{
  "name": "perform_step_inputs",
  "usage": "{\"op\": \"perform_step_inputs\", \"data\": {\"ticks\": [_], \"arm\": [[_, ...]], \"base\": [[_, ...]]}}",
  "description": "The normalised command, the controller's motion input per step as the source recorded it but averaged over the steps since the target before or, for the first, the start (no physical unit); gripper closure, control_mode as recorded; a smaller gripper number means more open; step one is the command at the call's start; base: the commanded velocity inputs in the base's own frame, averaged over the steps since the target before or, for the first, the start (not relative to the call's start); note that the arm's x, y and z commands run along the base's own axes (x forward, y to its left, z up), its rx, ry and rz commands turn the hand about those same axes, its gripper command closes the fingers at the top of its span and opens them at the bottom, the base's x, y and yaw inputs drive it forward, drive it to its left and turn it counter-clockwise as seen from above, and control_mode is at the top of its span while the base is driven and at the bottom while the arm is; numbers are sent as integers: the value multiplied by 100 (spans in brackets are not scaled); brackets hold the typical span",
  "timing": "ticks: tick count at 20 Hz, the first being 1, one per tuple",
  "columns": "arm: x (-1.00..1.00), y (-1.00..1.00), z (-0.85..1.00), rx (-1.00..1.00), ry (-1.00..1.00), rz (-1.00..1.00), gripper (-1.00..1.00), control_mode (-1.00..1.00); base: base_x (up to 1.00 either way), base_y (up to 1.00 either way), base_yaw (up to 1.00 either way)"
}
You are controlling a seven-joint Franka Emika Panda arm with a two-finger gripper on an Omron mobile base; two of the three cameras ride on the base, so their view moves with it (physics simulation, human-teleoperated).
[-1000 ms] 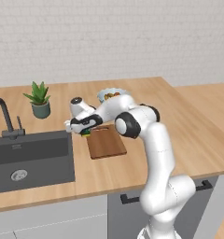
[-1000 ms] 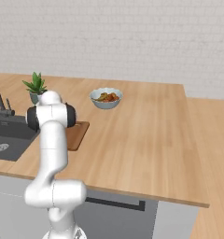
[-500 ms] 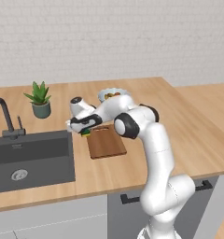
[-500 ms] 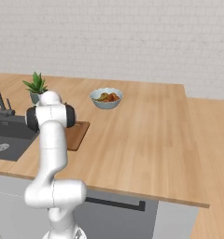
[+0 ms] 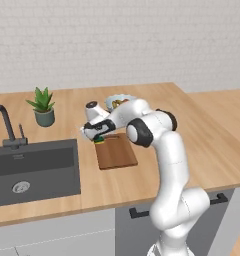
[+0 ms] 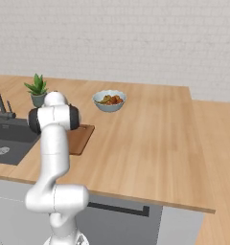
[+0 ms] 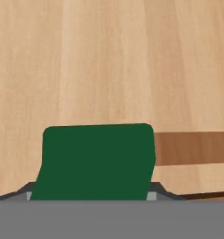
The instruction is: Pick up the sponge from the counter and clean the cutting board by briefly scrubbing or pressing down on the cutting board. Once finished, release the sponge.
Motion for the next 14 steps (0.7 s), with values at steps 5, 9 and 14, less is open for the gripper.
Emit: {"op": "perform_step_inputs", "data": {"ticks": [5,9,14], "arm": [[0,-67,-16,0,0,5,100,-100],[0,-66,-20,0,-1,6,100,-100],[-7,-65,-6,2,-2,8,100,-100]], "base": [[0,0,0],[0,0,0],[0,0,0]]}}
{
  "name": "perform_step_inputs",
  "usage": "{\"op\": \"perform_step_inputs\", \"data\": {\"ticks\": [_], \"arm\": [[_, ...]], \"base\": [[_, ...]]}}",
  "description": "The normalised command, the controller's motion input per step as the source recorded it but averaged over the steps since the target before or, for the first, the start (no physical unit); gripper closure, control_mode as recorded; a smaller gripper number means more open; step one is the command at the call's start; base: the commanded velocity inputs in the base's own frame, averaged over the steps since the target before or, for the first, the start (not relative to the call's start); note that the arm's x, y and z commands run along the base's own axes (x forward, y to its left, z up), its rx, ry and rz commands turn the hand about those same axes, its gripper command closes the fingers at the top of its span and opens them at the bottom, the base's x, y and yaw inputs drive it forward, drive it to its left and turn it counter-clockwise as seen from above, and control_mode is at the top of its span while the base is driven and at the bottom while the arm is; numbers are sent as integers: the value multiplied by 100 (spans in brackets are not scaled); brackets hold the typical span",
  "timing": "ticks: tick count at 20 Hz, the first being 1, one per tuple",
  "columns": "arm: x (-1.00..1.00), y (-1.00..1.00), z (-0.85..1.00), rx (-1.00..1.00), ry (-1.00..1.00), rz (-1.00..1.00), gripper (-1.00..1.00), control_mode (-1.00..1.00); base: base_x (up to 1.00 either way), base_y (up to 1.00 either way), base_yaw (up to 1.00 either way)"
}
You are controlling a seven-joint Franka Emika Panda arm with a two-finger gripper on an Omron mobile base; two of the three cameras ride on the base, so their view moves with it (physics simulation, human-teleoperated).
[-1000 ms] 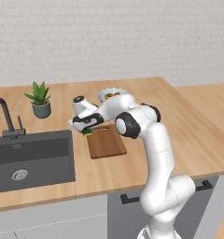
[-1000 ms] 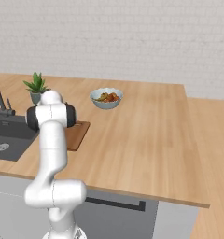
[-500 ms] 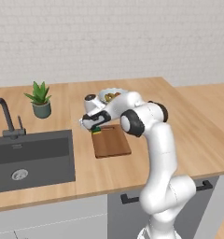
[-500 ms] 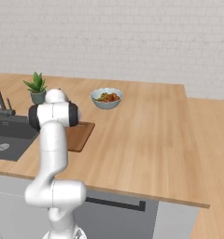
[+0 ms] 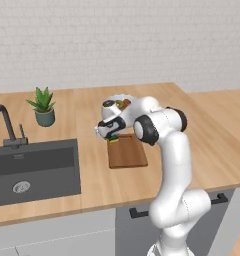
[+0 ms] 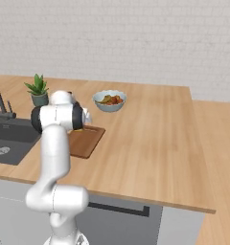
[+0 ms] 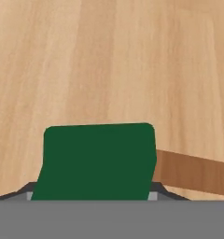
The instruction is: Pick up the sponge from the counter and clean the cutting board by briefly scrubbing or pressing down on the cutting board. Once finished, release the sponge.
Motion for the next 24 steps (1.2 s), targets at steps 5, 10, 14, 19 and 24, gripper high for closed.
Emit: {"op": "perform_step_inputs", "data": {"ticks": [5,10,14,19,24], "arm": [[-47,-53,31,14,-1,17,100,-100],[-97,-47,37,9,-4,31,100,-100],[-84,-87,12,1,-5,38,100,-100],[-23,-100,0,0,-1,32,100,-100],[0,-100,0,0,0,25,100,-100]], "base": [[0,0,0],[0,0,0],[0,0,0],[0,0,0],[0,0,0]]}}
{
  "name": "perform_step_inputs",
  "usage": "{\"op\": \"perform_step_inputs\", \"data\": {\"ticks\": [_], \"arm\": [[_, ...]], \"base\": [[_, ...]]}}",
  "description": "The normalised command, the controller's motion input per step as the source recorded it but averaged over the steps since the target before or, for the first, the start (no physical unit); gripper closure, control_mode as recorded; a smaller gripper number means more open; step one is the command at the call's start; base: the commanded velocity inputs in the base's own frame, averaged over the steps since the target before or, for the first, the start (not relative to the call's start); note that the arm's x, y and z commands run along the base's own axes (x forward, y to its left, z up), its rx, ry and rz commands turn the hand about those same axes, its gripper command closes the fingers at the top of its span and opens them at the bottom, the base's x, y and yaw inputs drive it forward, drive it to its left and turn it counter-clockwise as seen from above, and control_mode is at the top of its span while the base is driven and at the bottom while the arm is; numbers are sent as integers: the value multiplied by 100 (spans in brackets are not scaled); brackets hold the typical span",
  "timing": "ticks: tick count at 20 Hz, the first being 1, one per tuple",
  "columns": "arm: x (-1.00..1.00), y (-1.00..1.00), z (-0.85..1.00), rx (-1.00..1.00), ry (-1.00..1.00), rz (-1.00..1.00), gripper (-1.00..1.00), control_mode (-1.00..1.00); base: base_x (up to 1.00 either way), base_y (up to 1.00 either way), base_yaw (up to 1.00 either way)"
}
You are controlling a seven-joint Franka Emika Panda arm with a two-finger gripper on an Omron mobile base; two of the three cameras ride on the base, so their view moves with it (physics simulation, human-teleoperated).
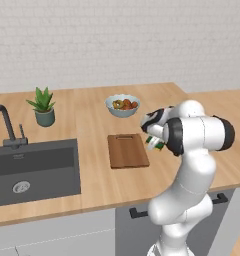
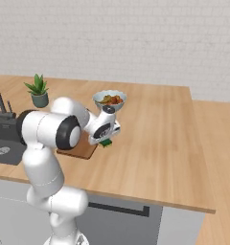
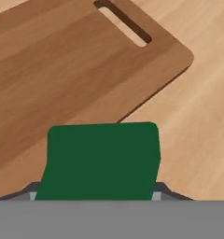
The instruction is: Pick up the sponge from the counter and clean the cutting board by briefly scrubbing or pressing down on the cutting board. Once finished, release the sponge.
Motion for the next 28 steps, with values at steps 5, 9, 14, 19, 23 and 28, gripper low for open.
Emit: {"op": "perform_step_inputs", "data": {"ticks": [5,9,14,19,23,28], "arm": [[-8,-71,-11,-5,0,19,-100,-100],[-15,-26,-26,-12,0,15,-100,-100],[15,-17,-2,-2,0,3,-100,-100],[-6,2,12,4,-1,-1,-100,-100],[-86,39,61,7,-10,-4,-100,-100],[-67,29,87,16,-5,-30,-100,-100]], "base": [[0,0,0],[0,0,0],[0,0,0],[0,0,0],[0,0,0],[0,0,0]]}}
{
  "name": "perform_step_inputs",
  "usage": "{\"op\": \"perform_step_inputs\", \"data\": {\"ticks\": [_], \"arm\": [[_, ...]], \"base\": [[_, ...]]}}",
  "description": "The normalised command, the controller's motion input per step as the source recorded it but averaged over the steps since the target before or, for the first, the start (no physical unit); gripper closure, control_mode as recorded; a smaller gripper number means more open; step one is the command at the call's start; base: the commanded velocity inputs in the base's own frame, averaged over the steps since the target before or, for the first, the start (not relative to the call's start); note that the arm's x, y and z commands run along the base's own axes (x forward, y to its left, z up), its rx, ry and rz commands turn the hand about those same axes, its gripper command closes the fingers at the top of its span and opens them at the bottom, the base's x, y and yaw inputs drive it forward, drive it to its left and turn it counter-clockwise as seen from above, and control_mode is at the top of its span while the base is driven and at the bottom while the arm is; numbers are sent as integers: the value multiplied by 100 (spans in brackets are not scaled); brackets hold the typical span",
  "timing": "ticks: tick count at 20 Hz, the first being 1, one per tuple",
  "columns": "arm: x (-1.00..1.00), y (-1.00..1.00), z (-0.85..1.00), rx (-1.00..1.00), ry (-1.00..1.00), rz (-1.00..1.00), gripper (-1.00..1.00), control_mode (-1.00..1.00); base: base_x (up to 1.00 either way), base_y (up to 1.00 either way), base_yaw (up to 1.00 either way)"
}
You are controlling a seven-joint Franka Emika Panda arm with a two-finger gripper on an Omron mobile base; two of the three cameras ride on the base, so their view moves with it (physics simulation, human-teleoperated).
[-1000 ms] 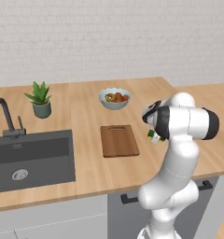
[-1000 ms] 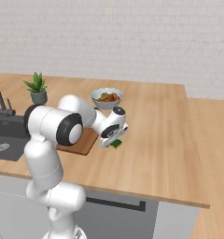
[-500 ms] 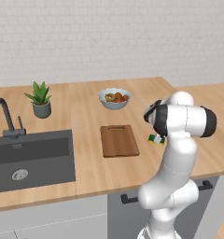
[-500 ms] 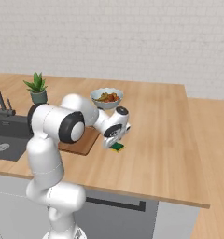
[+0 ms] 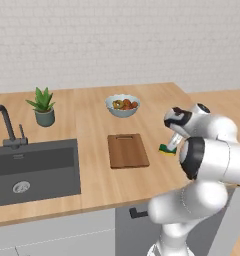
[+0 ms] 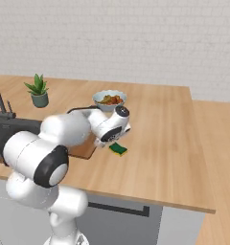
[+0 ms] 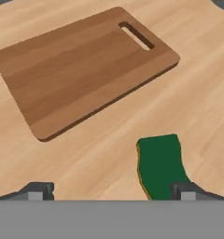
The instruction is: Pick up the sponge from the counter and clean the cutting board by briefly scrubbing or pressing down on the cutting board. Once finished, release the sponge.
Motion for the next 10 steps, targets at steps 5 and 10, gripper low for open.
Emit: {"op": "perform_step_inputs", "data": {"ticks": [5,10], "arm": [[-68,33,100,29,0,-20,-100,-100],[-77,21,78,25,0,-16,-100,-100]], "base": [[0,0,0],[0,0,0]]}}
